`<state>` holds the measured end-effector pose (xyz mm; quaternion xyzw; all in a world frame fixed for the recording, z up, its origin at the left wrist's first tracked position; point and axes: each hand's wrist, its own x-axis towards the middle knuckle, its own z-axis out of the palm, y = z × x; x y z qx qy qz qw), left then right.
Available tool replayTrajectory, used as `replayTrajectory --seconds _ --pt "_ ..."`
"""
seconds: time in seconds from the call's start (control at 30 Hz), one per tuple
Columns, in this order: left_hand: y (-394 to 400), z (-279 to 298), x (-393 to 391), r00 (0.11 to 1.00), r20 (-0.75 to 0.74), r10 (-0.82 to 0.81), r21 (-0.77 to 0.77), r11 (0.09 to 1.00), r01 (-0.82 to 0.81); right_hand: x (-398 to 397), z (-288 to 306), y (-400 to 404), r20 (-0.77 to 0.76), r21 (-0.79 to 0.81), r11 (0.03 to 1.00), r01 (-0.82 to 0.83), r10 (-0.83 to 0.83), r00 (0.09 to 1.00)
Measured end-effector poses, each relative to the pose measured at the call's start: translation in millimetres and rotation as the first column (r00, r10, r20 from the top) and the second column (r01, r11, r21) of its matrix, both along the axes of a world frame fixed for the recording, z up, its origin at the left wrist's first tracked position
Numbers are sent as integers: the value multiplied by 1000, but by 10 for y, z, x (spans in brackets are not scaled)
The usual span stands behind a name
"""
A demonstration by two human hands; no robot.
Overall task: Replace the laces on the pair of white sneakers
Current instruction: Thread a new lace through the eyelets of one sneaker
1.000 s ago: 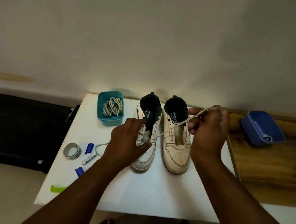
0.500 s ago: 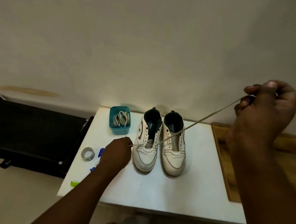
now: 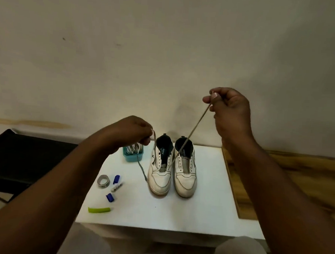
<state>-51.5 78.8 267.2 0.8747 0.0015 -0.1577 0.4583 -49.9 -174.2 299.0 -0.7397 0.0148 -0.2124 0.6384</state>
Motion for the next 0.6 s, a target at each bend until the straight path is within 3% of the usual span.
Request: replayTrajectory --seconds 0.1,0.17,0.27,0.33,0.43,0.6 --pt "-150 485 -94 1000 -11 27 -209 977 -29 -6 154 115 -51 -92 988 -126 122 991" --pt "-252 717 -137 995 -98 28 -382 922 -64 -40 184 200 -46 -187 969 -162 156 987" --pt "-401 926 -207 971 -237 14 -672 719 -175 -89 179 267 3 -248 953 -172 178 984" --pt "-478 990 -217 957 -290 31 -786 563 -257 -131 151 273 41 -238 953 -185 200 979" --pt "-556 962 -181 922 -386 44 -843 388 -371 -206 76 305 96 -211 952 -223 247 964" --pt "-592 760 -97 858 -513 -7 -831 255 -495 -266 -134 376 223 -301 936 -181 254 941"
